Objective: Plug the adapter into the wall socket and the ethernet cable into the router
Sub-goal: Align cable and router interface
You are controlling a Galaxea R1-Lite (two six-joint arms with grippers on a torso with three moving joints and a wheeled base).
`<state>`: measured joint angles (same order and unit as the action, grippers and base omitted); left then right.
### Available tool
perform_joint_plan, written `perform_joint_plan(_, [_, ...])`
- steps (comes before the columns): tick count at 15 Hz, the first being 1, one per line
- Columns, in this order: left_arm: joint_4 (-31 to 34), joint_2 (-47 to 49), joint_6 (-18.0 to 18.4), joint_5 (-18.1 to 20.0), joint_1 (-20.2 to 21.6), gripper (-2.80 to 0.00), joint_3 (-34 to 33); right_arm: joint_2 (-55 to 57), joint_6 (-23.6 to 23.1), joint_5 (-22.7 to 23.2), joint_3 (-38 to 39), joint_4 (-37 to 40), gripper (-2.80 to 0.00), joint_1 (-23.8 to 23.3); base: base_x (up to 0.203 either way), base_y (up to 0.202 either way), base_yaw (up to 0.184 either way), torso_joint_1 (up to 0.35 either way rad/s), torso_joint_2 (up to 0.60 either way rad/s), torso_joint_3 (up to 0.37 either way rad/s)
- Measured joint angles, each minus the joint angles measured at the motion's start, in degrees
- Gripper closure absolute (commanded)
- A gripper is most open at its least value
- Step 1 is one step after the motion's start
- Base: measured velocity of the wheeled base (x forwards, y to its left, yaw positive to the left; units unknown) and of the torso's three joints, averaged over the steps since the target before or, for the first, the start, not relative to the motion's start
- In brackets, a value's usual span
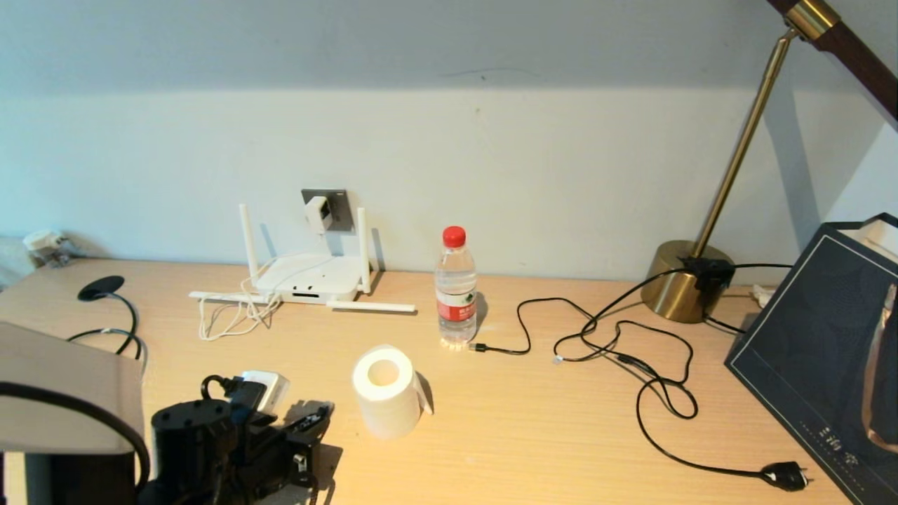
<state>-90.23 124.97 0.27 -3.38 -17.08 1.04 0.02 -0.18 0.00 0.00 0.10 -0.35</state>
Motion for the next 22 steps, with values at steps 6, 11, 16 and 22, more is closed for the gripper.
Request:
perform_joint_plan(6, [4.62, -3.98, 0.94, -0.1, 0.22, 0.0, -0.18, 0.0, -0.02, 0.0, 0.0, 0.01, 0.0, 0.0, 0.0, 0.0, 0.0, 0.0, 0.0, 0.0])
perform_joint_plan(11, [6.79, -6.45, 4.63, -0.37, 4.13, 0.0, 5.07, 0.0, 0.0, 0.0, 0.0, -0.02, 0.0, 0.0, 0.0, 0.0, 0.0, 0.0, 0.0, 0.0])
perform_joint_plan(16, [33.28, -19.03, 4.83, -0.18, 5.86, 0.0, 21.69, 0.0, -0.03, 0.0, 0.0, 0.0, 0.0, 0.0, 0.0, 0.0, 0.0, 0.0, 0.0, 0.0])
perform_joint_plan(22, [77.72, -26.93, 3.69, 0.25, 11.95, 0.0, 47.37, 0.0, -0.01, 0.0, 0.0, 0.0, 0.0, 0.0, 0.0, 0.0, 0.0, 0.0, 0.0, 0.0])
